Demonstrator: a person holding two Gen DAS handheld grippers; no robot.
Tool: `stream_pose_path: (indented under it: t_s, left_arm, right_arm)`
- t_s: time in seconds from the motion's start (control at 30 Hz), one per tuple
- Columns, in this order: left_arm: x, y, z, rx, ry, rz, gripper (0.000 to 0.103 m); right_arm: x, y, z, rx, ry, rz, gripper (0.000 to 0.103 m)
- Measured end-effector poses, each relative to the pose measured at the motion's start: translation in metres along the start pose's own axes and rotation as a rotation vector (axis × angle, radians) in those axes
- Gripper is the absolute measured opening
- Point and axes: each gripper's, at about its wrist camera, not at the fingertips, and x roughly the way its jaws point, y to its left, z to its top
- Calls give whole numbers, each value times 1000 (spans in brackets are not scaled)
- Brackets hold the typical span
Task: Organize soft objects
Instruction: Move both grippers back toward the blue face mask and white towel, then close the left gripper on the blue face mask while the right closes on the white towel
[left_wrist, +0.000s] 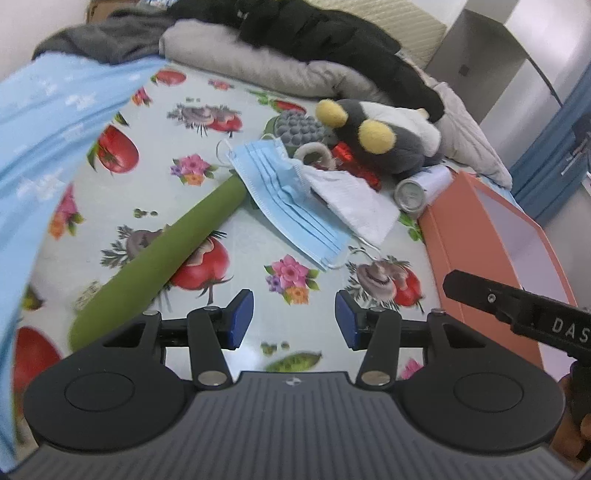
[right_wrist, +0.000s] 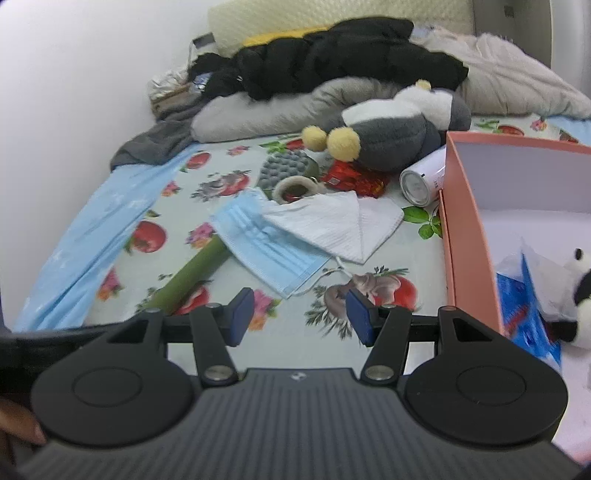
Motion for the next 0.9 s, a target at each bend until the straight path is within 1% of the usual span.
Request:
stream_pose_path:
  t_s: [0.13, 0.3, 0.33, 0.37, 0.4, 0.57, 0.7, 0.83, 0.87, 0.9]
  left_arm:
    - [35, 8, 17, -26, 4, -5, 55]
    - [74, 15, 35, -48, -2, 0, 55]
    - [81, 17, 37, -52, -3, 4, 55]
    - [88, 18, 40, -55, -2, 3, 55]
    - [94, 20, 42, -55, -4, -5, 55]
    - [117, 23, 48, -53, -5, -4, 55]
    - [124, 26, 51, -58, -21, -17, 55]
    - [130, 24, 55, -59, -25, -38, 55]
    - [132, 23, 56, -56, -24, -45, 55]
    - [134, 23, 57, -57, -21, -56, 55]
  right_arm:
    - [37, -9, 14, 11, 19, 5, 58]
    - [83, -18, 32, 45, 40, -26, 58]
    - [92, -20, 35, 48, 47, -34, 59]
    - [99, -20, 36, 47, 52, -42, 65]
    - [107, -21, 37, 45, 58, -55, 67]
    - [142, -26, 39, 42, 88, -70, 67]
    - [157, -24, 39, 14, 105, -83, 67]
    - [165, -17, 35, -54, 114, -88, 66]
    - [165, -17, 34, -61, 109, -91, 61]
    - [164, -17, 34, -65, 104, -94, 57]
